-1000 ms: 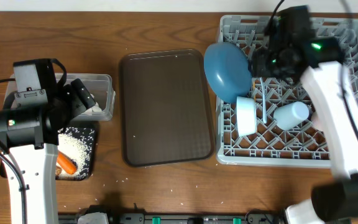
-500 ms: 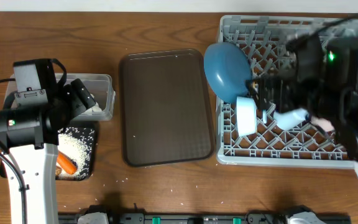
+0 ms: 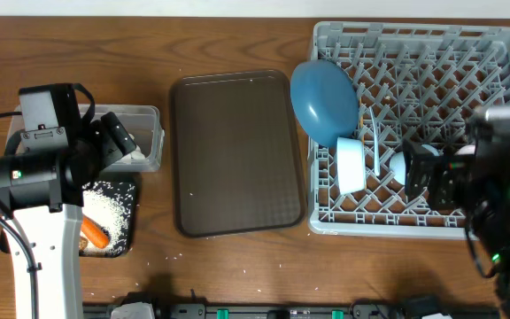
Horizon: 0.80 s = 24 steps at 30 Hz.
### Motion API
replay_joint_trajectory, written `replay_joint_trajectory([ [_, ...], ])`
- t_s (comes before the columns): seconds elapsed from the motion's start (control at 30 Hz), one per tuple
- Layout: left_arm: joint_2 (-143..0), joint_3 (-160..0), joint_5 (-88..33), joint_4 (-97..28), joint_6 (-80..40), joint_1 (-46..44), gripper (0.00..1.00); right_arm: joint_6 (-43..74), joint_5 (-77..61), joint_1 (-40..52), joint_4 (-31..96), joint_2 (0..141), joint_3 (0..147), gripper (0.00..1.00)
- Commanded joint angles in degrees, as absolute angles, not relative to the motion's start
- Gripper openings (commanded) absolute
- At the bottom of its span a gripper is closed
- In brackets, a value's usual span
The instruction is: Sort waste into correct bins and load items into the dishwasher rack
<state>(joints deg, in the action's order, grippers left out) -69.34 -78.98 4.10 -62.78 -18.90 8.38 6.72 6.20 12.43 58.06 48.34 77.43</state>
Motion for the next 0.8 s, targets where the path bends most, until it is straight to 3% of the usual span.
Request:
replay_joint_trajectory([
  [0.0,-69.3,-79.1,4.6,-63.0,-18.7,8.6,0.98,6.8,8.7,9.5,48.9,41.2,60.8,0.99],
  [0.37,-69.3,-79.1,4.6,-63.0,-18.7,8.6,0.98,9.9,8.6,3.9,25.3,14.3,19.4,0.99],
  [0.6,-69.3,-79.1,4.6,-63.0,-18.7,8.6,0.98,9.8,8.6,2.9,14.4,0.0,7.1,0.99],
  [0.77,-69.3,-79.1,4.6,-63.0,-18.7,8.6,0.98,9.9,8.6,2.9,0.6,0.3,0.1,0.99],
])
